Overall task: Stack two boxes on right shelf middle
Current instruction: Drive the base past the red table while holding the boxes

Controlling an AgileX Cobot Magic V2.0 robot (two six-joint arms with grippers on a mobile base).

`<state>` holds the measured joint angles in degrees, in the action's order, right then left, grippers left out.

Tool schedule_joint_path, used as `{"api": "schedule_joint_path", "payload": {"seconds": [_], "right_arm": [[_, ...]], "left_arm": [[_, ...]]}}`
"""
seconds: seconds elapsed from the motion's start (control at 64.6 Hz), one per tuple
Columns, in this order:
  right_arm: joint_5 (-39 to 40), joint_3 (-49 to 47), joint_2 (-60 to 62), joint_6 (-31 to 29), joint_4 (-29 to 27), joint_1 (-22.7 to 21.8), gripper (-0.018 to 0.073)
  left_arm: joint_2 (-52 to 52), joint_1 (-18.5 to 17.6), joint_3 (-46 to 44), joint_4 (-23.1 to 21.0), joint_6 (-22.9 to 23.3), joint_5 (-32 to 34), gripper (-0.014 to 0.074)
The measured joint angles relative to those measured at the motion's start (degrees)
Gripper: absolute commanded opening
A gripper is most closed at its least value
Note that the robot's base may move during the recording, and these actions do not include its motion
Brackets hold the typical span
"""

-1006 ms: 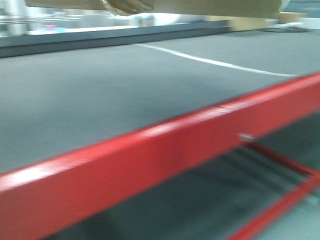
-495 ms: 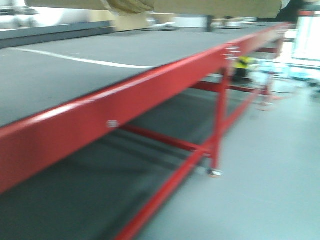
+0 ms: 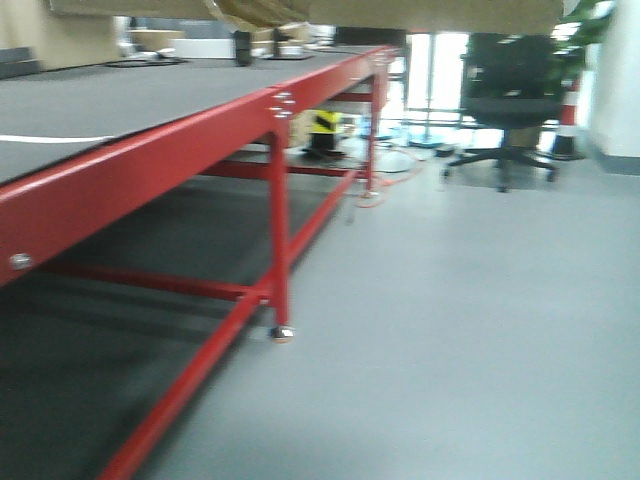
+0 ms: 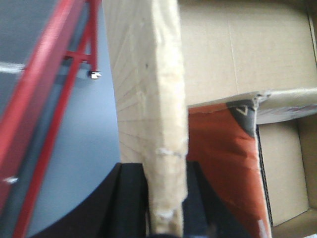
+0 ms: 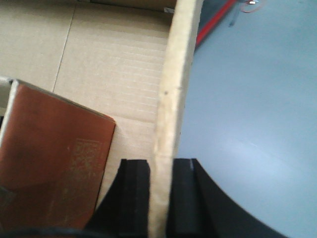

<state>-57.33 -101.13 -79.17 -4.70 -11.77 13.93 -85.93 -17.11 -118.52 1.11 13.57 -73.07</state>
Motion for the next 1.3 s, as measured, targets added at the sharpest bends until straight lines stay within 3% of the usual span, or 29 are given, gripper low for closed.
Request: {"api": "schedule_joint_path", "payload": {"seconds": [1.3], "right_arm": [[0.13,0.00,0.00,0.00,0.00,0.00,-0.0154]], "left_arm": [[0.00,0.00,0.00,0.00,0.00,0.00,-0.0111]]}}
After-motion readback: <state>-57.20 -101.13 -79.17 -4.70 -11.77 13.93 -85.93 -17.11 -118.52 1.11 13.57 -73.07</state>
